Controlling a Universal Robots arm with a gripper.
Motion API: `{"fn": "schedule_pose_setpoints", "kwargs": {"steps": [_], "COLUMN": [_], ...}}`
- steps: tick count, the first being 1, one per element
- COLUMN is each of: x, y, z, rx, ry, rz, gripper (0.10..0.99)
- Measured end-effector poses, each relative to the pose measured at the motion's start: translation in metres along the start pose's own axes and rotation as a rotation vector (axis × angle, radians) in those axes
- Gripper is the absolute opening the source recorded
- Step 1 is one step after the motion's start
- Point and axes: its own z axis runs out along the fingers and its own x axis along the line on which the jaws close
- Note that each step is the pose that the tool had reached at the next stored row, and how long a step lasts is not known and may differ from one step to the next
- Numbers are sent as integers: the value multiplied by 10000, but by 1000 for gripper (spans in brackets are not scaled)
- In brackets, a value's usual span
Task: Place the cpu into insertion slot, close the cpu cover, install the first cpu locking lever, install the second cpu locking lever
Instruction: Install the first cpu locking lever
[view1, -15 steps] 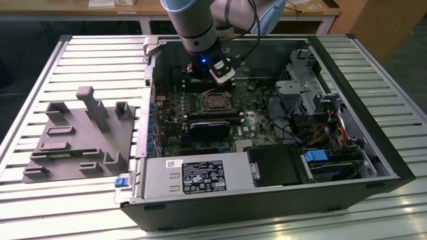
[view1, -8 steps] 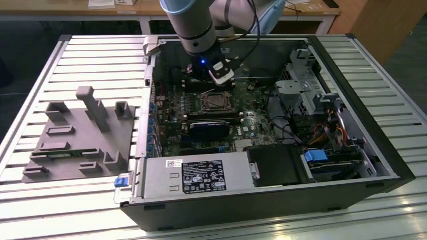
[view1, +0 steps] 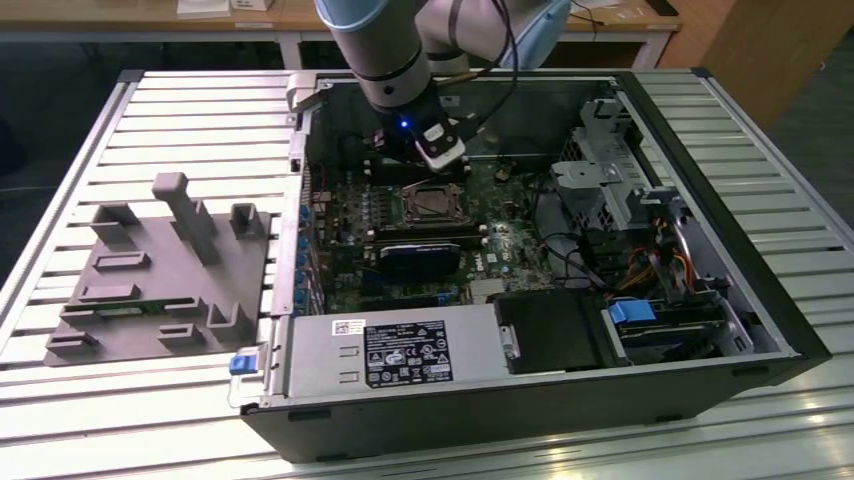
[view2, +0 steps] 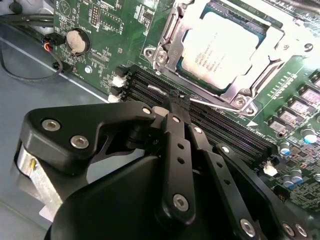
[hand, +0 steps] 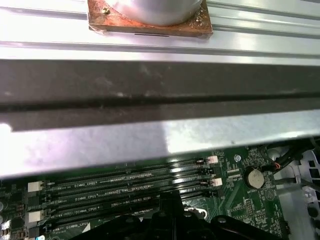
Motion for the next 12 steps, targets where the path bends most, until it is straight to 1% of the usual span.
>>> {"fn": "schedule_pose_setpoints", "kwargs": {"steps": [8, 12], "x": [29, 33], "y": [-3, -7], "z": [27, 39], "rx": [22, 90], "ry": [-139, -197], "rz": [91, 253], "gripper": [102, 102]}}
